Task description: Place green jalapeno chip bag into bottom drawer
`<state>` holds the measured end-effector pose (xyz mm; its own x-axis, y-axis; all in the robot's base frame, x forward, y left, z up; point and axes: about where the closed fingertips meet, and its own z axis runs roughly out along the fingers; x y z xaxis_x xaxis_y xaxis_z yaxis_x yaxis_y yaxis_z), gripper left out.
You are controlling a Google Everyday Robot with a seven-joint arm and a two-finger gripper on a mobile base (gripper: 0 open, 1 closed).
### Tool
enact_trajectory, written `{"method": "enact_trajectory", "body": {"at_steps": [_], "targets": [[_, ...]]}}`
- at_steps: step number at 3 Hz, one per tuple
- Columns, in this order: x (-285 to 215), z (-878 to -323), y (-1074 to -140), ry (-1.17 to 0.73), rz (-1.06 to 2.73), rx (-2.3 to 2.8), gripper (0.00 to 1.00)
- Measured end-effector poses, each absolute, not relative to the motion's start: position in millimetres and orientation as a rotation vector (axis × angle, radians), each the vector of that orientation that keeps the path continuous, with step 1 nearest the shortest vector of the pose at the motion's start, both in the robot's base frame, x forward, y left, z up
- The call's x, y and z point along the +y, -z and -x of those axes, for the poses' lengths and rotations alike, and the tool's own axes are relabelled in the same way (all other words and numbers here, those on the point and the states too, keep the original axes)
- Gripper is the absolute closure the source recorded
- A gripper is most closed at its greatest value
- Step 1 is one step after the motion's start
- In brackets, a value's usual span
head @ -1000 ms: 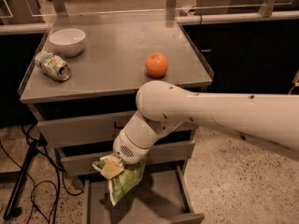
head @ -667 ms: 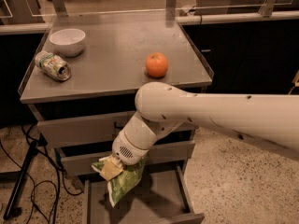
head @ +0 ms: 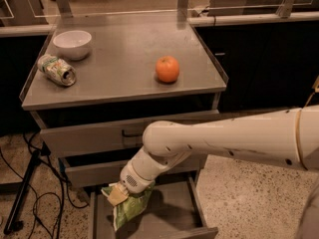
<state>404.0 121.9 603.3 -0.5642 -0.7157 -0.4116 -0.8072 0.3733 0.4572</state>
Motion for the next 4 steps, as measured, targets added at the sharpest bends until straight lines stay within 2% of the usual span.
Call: {"method": "enact_trajectory", "body": {"at_steps": [4], "targets": [[137,-424,-517,-1.110,1.095,2.503,1.00]]}}
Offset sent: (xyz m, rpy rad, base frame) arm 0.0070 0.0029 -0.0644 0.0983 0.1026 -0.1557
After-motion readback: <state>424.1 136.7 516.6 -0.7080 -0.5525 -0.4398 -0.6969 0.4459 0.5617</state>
